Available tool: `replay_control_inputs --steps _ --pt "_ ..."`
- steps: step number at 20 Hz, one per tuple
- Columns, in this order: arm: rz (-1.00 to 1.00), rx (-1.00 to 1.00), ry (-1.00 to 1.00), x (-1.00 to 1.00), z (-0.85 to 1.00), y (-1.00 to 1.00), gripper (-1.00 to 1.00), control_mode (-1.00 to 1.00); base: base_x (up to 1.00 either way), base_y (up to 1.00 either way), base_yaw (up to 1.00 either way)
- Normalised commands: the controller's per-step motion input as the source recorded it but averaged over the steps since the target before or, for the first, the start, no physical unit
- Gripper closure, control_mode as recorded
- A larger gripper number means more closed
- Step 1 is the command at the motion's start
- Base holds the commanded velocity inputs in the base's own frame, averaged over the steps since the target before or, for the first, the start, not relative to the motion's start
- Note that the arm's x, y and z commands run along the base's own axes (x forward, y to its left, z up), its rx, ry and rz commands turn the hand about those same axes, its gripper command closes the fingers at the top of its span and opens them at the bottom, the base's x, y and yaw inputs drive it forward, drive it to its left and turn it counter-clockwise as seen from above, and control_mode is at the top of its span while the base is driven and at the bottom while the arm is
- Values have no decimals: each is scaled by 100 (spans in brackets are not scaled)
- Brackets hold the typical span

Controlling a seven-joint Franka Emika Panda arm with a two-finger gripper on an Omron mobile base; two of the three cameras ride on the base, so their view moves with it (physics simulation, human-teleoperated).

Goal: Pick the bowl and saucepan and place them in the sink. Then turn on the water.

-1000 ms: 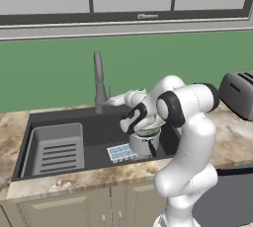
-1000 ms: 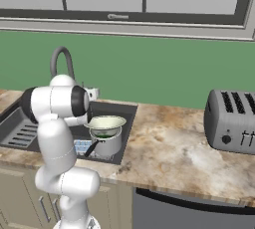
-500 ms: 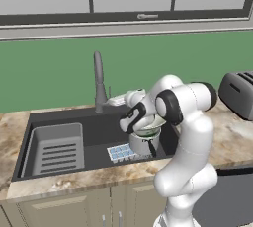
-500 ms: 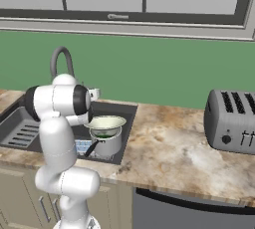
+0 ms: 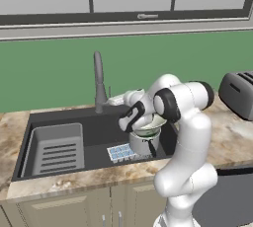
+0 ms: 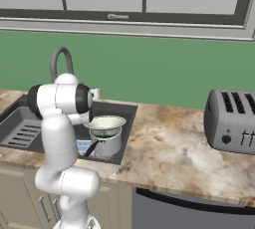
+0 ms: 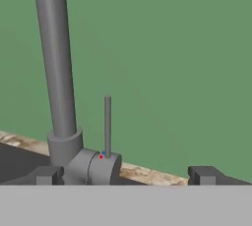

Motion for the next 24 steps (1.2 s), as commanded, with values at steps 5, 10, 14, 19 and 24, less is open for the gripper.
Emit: replay_control_inputs --steps 5,10,14,19,24 --pt "0 0 0 14 -7 3 -100 -100 0 0 0" --pt "0 0 0 8 -6 9 -100 -100 0 0 0" --pt "0 0 -1 6 -7 15 -100 -100 0 0 0" --pt "0 0 -2 9 -9 7 -100 -100 0 0 0" --pt "0 0 -1 14 -8 7 -100 -100 0 0 0"
